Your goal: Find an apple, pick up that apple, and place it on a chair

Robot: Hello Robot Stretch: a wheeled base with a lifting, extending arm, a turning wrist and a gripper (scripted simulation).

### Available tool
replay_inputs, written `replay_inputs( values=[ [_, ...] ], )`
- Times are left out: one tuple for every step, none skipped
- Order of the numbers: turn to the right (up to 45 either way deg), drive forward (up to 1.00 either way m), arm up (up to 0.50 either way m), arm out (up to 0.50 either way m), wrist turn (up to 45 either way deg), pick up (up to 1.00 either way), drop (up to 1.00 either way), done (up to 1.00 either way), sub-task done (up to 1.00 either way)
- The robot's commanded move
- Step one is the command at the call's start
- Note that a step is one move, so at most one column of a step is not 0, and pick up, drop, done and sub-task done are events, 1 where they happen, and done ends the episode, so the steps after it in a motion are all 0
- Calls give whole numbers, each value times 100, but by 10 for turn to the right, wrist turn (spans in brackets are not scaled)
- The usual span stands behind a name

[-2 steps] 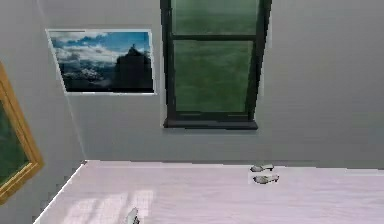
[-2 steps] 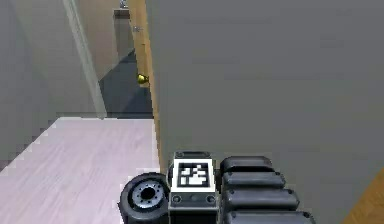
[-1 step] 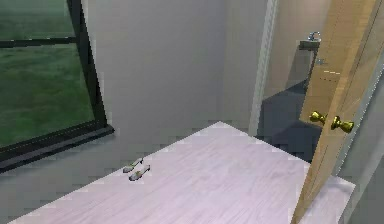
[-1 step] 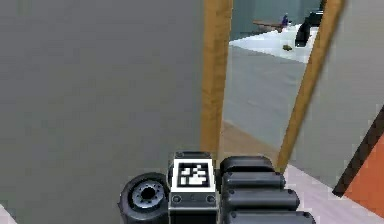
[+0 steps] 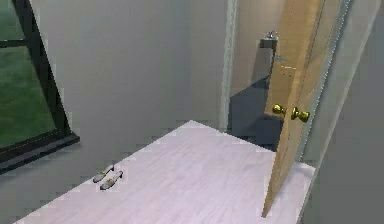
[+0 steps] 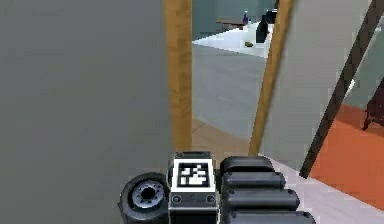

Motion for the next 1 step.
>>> replay_inputs(
  values=[
    [0, 40, 0, 0, 0, 0, 0, 0, 0]
  ],
)
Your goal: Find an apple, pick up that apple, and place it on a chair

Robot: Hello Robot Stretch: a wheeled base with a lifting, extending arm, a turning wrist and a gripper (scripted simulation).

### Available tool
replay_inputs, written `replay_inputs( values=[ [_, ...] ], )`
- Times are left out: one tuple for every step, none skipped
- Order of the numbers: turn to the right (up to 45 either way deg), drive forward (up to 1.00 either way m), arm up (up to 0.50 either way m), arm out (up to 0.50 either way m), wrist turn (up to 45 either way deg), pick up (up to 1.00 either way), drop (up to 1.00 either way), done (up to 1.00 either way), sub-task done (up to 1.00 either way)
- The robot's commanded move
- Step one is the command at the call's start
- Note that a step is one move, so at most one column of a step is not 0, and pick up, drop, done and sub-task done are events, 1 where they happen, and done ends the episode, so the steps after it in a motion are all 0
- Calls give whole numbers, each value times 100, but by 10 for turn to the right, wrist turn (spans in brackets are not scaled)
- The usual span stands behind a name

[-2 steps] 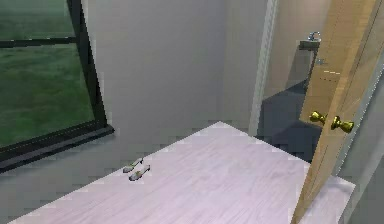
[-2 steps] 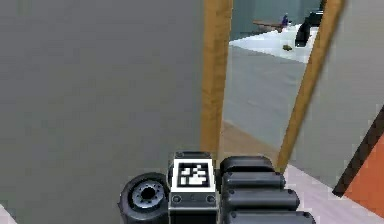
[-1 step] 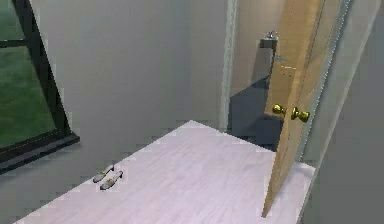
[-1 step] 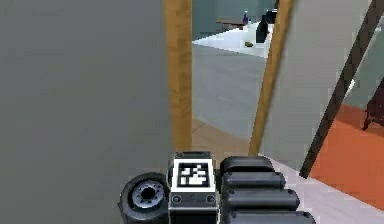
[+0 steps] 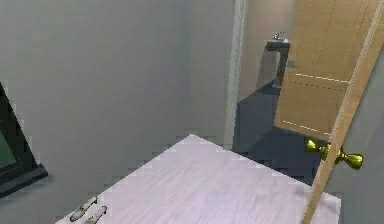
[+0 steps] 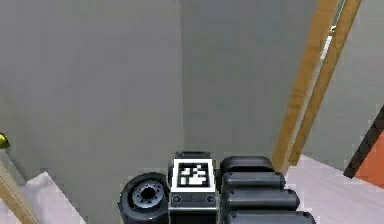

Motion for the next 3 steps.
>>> replay_inputs(
  values=[
    [30, 0, 0, 0, 0, 0, 0, 0, 0],
    [0, 90, 0, 0, 0, 0, 0, 0, 0],
    [270, 0, 0, 0, 0, 0, 0, 0, 0]
  ],
)
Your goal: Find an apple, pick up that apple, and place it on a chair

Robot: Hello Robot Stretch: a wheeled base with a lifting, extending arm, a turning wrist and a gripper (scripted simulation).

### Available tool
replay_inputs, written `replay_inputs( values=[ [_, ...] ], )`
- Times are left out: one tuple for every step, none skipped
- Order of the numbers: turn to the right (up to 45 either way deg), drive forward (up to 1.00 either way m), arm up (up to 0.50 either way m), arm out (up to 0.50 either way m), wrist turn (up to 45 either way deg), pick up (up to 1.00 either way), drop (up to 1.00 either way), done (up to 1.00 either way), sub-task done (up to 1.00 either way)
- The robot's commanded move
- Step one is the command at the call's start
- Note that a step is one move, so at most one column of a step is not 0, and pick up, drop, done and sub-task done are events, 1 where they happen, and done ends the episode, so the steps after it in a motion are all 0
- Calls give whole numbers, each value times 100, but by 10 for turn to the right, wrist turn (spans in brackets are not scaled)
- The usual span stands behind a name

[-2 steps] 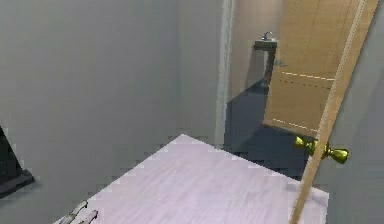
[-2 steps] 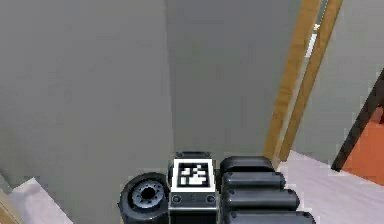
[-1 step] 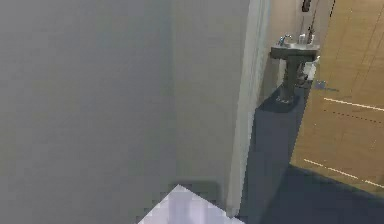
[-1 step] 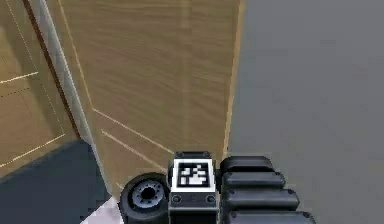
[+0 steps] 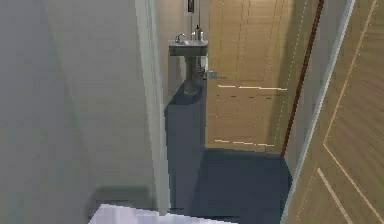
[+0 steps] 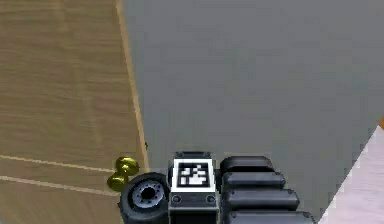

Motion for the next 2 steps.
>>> replay_inputs(
  values=[
    [0, 100, 0, 0, 0, 0, 0, 0, 0],
    [90, 0, 0, 0, 0, 0, 0, 0, 0]
  ],
)
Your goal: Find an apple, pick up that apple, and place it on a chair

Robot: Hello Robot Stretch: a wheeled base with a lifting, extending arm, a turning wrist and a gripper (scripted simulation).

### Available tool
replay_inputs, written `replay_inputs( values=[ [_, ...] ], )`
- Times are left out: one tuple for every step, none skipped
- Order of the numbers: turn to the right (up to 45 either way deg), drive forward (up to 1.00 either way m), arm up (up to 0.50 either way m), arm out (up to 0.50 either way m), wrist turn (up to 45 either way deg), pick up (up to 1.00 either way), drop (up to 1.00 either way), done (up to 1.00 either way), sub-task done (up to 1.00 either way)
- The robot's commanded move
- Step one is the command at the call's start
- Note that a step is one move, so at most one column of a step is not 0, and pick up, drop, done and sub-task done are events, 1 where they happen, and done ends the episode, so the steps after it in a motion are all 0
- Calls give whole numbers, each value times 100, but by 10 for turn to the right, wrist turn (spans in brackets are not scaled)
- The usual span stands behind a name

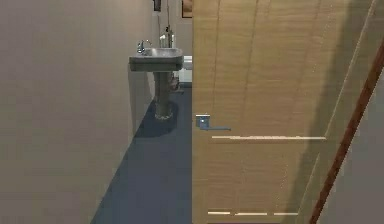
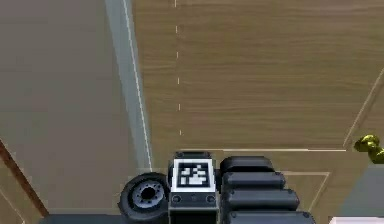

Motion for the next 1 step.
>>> replay_inputs(
  values=[
    [0, 20, 0, 0, 0, 0, 0, 0, 0]
  ],
)
